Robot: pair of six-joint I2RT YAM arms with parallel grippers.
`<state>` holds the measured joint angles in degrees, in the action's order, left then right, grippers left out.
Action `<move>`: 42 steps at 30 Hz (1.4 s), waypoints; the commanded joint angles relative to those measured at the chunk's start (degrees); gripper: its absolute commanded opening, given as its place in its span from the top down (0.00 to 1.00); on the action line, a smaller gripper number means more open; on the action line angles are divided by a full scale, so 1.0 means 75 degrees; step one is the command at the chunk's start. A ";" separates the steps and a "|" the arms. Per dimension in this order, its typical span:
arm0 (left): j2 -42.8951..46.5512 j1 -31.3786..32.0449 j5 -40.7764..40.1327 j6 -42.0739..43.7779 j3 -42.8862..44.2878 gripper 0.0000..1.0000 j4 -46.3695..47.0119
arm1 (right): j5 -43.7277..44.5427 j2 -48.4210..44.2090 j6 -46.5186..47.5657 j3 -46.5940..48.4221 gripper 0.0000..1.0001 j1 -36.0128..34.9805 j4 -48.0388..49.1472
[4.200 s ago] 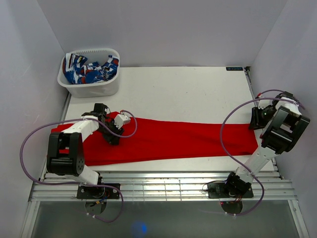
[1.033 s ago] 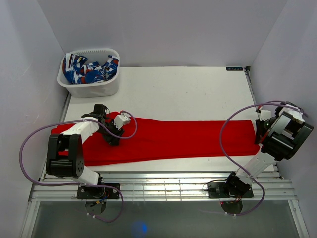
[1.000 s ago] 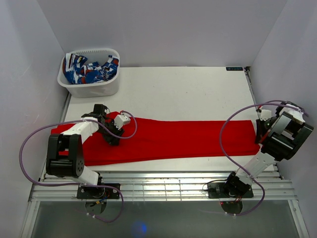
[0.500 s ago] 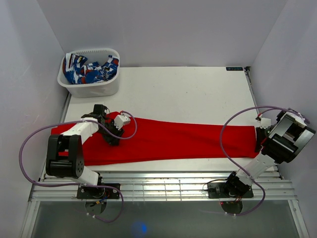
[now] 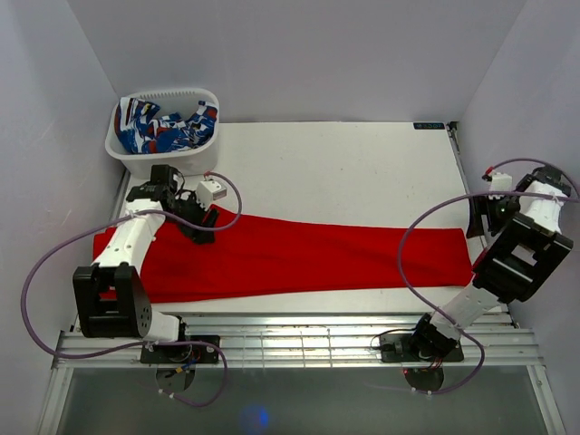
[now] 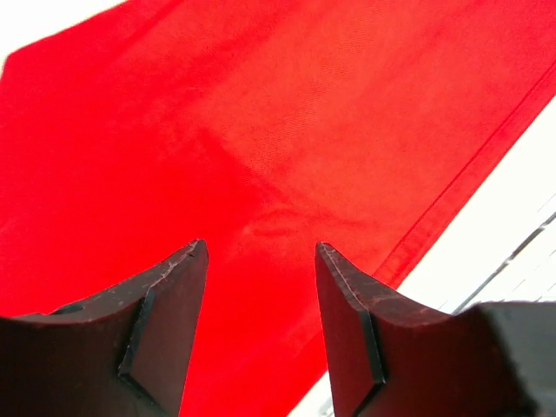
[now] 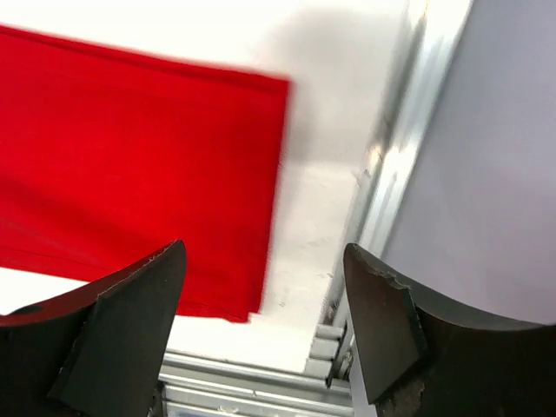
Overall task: Fold and stack the trousers
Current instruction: Fold the trousers
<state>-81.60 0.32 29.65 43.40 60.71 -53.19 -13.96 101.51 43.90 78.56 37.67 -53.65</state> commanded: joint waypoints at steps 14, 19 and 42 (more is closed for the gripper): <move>-0.1023 -0.1812 -0.2605 -0.0970 -0.1391 0.39 0.0211 | -0.0321 0.0562 -0.1037 -0.1299 0.30 -0.3335 0.1220; -0.2442 -0.1450 -0.2208 -0.1332 -0.0504 0.41 0.0728 | 0.0758 0.0937 -0.0979 -0.1347 0.30 -0.2634 0.1657; -0.1015 -0.2554 0.0441 -0.3654 0.2265 0.36 -0.0231 | -0.1806 0.0059 -0.1376 0.0728 0.26 -0.4646 0.0297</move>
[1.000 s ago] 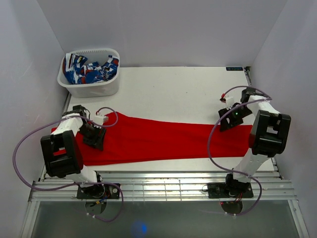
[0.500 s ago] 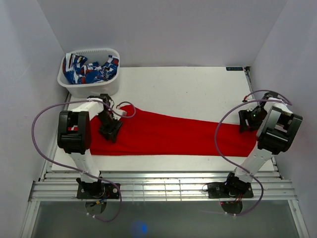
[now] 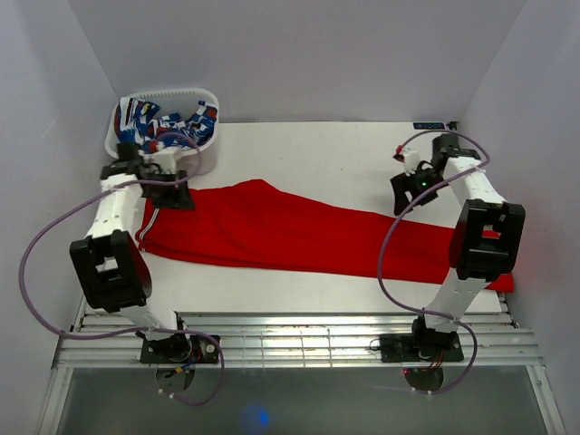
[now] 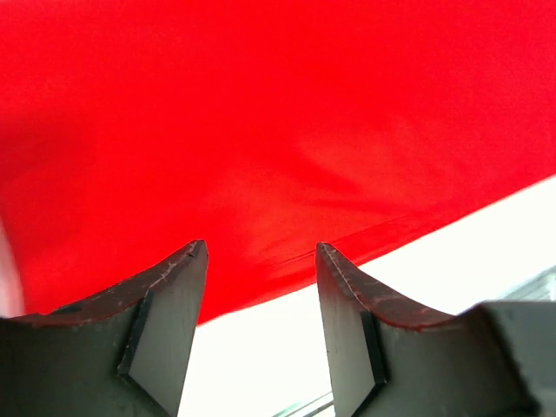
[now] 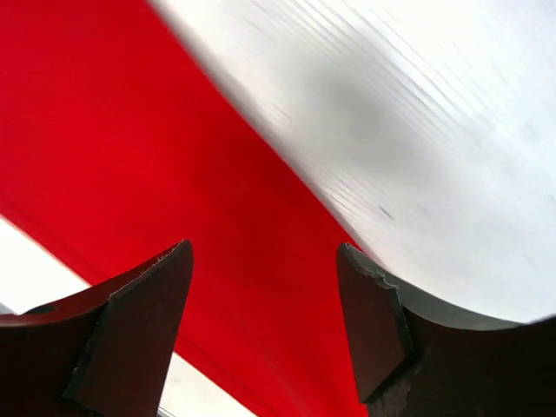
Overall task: Fold and stack the trousers
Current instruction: Fold the trousers
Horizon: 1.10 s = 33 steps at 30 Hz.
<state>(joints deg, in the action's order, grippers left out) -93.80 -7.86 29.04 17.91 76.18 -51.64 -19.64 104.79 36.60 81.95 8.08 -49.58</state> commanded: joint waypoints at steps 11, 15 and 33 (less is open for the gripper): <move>-0.1049 -0.3451 0.3031 -0.0149 -0.0300 0.50 -0.0288 | -0.1261 0.0769 -0.1422 -0.0204 0.41 -0.2401 0.0775; -0.2011 -0.4387 0.2471 -0.0525 -0.0723 0.55 0.0334 | -0.0980 0.1156 -0.1423 -0.0590 0.41 -0.2413 0.0904; -0.0246 -0.5237 0.2643 0.2205 -0.0595 0.51 -0.0721 | -0.1143 0.0186 -0.1388 -0.0125 0.29 -0.2472 0.0635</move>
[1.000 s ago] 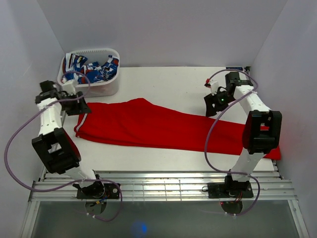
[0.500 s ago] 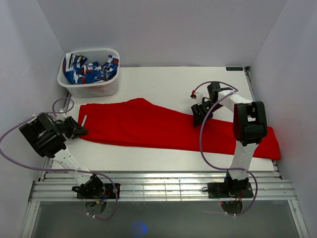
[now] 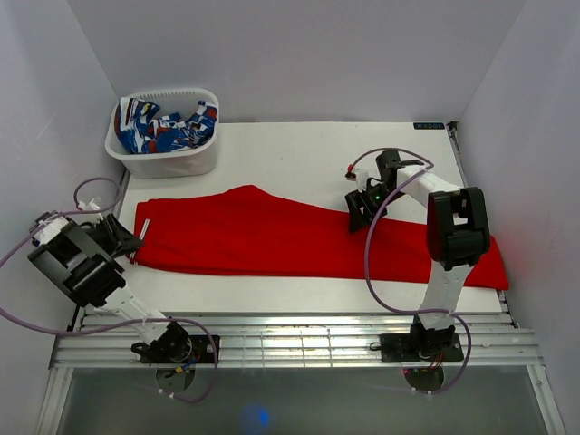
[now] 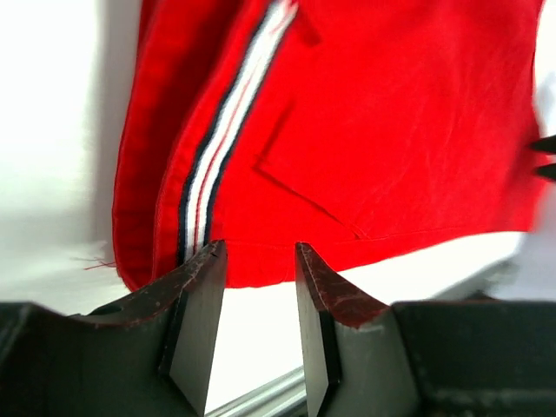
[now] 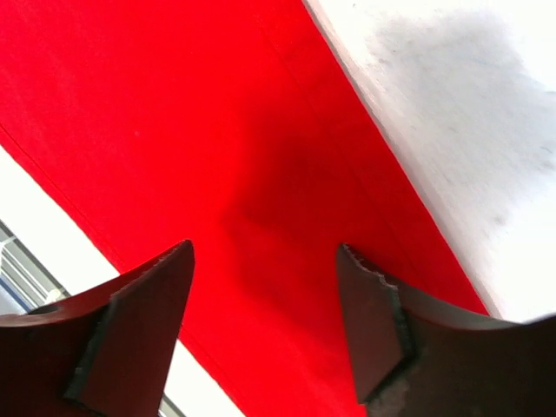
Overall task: Fold and stack the trousers
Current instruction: Fold the trousers
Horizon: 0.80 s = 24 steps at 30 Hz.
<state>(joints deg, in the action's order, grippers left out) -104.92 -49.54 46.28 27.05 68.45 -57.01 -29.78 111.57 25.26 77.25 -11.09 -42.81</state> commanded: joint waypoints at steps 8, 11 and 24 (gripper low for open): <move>0.2565 0.3941 -0.0850 -0.0791 -0.0466 0.46 0.2441 | 0.1133 -0.1481 0.0605 0.0412 0.26 0.0623 -0.1253; 0.1548 0.4857 -0.1073 -0.1739 -0.0186 0.50 0.2947 | 0.1684 -0.1540 0.0699 -0.0186 0.28 0.0624 -0.1312; -0.0306 0.3397 -0.2888 -0.2518 -0.0161 0.60 0.3068 | 0.1570 0.0205 -0.0144 -0.0154 0.30 0.0448 -0.0140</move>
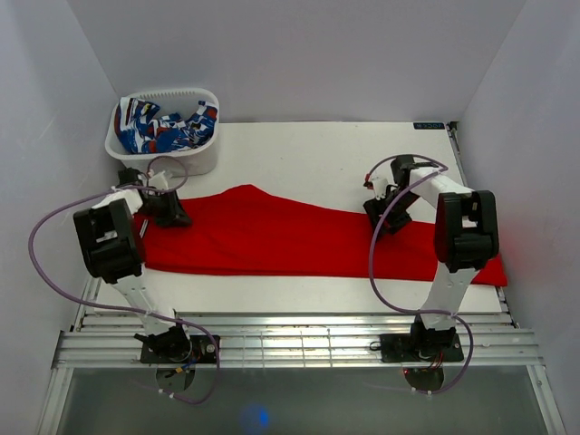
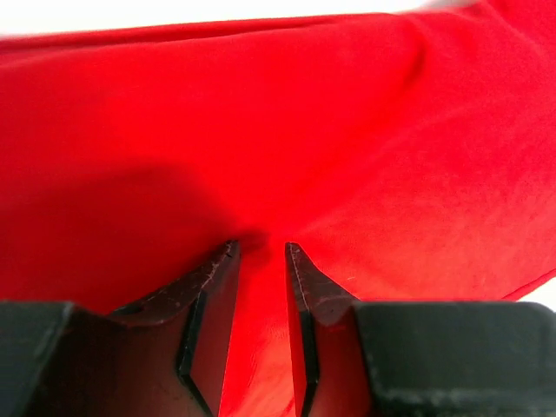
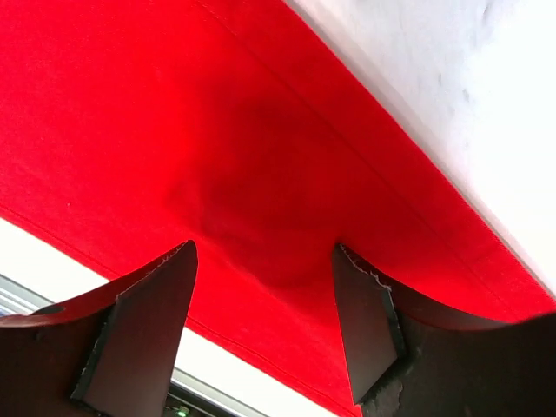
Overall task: Fold and stack the trousers
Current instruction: Fold the trousers
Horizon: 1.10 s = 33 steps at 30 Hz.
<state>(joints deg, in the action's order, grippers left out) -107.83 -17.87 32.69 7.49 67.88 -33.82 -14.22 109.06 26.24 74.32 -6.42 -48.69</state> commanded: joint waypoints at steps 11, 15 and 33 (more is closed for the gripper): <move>-0.0224 -0.2211 -0.1896 0.1228 0.0406 0.60 -0.0424 | -0.0952 -0.0827 -0.0628 0.0812 0.21 0.0442 0.0375; -0.0434 -0.2480 -0.2190 0.1509 0.0991 0.60 -0.0540 | -0.0730 -0.1251 -0.0265 0.0801 0.21 0.1802 0.0023; -0.0060 -0.2516 -0.1311 0.1873 0.0864 0.57 -0.0822 | 0.0070 -0.0268 0.0709 -0.0077 0.25 0.4875 0.0164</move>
<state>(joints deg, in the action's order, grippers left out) -110.74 -36.38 24.60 19.75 75.44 -39.40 -12.75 106.06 30.46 75.64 30.41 -47.22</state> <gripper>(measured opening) 0.426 0.755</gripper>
